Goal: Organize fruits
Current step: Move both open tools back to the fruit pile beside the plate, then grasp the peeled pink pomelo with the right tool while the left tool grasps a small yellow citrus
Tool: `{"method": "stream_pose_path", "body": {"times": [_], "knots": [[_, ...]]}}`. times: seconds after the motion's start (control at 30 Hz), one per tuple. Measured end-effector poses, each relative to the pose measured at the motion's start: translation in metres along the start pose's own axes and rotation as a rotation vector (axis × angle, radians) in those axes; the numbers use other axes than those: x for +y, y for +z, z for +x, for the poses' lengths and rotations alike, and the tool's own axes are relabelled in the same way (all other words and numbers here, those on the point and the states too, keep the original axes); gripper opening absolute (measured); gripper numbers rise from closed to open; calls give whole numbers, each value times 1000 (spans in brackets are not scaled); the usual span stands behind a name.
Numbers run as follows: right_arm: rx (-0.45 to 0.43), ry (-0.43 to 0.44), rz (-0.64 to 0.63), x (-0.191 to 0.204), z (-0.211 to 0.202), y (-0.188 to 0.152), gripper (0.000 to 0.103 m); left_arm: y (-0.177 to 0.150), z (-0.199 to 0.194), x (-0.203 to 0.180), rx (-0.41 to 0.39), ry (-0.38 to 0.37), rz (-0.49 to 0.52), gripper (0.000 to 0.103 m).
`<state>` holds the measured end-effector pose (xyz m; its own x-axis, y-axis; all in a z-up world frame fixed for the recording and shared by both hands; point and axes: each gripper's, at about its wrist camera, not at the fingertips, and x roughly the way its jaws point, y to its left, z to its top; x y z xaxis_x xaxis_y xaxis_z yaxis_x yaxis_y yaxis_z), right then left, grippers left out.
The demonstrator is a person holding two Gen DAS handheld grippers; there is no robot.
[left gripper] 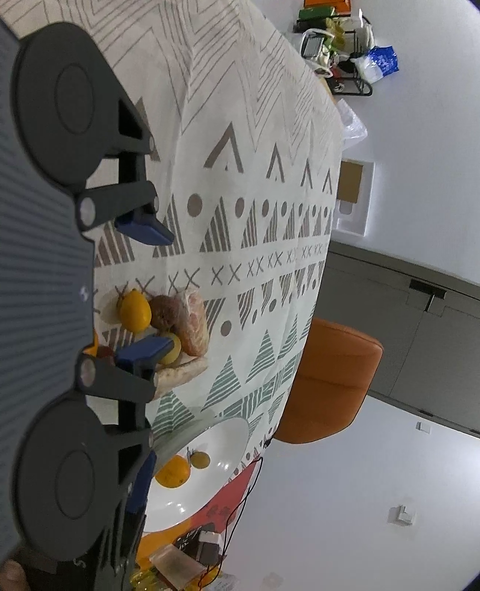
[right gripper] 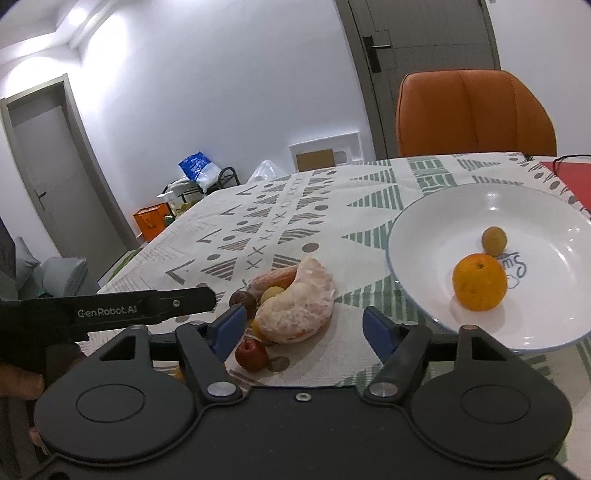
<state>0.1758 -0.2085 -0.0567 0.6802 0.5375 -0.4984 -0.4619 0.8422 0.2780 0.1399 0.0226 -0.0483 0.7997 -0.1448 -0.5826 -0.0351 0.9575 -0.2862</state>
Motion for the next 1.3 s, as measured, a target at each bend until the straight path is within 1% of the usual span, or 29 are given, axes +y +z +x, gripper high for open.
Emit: {"method": "stream_pose_path", "body": {"times": [0.07,0.13,0.3,0.37,0.47,0.73,0.83,0.97,1.3], "knots": [[8,6,3,0,3,0,63,0,3,0,14,-11,0,49],[17,11,6,0,6,0,60,0,7,-1,29,-18,-4,47],[31,16,13,0,11,2,59,0,13,0,49,-30,-11,42],[34,19,15,1,13,2,59,0,16,0,58,-34,-12,37],[41,21,16,1,17,3,59,0,19,0,67,-45,-13,33],[65,23,39,-1,31,3,59,-2,27,1,99,-65,-12,33],[77,28,54,-3,35,2,59,-2,28,1,99,-67,-6,28],[89,36,75,-4,42,3,59,0,28,4,98,-63,-16,28],[83,43,125,-7,51,8,60,3,18,12,70,-35,-25,28]]}}
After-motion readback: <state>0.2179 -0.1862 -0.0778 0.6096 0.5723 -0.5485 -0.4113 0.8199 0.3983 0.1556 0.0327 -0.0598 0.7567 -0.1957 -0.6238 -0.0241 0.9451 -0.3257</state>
